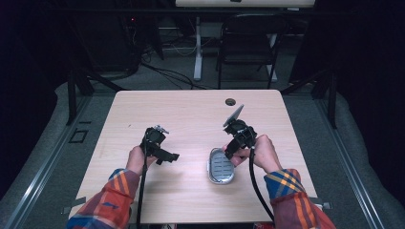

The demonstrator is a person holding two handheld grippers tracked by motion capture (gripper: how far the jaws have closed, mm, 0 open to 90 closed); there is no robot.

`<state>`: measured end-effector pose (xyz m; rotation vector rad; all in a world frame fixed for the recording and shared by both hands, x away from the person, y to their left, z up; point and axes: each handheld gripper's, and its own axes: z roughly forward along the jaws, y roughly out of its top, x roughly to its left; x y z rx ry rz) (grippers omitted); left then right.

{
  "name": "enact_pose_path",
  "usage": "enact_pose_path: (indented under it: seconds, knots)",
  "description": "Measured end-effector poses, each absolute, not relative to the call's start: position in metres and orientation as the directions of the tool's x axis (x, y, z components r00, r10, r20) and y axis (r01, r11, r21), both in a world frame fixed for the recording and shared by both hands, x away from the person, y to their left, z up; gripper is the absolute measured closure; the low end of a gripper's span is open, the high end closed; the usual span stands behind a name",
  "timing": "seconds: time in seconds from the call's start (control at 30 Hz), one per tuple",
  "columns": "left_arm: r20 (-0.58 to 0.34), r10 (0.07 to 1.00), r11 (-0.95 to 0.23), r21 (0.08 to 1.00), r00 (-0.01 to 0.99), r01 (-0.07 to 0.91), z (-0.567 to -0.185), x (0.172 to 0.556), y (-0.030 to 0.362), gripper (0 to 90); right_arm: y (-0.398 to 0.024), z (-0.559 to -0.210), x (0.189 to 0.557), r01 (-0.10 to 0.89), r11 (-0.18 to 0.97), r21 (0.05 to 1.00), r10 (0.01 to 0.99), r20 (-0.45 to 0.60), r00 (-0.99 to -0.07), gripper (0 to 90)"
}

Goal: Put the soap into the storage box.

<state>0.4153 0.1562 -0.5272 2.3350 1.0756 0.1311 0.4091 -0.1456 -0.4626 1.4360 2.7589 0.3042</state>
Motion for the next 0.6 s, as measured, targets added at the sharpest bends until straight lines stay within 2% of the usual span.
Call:
enact_pose_path:
  seconds: [0.6]
  knots:
    - [-0.138,0.722,-0.527,0.525,0.678,0.668,-0.527,0.415,0.156,0.0,-0.125,-0.477,0.412,0.803,0.584,0.122,0.804,0.048,-0.592,37.2]
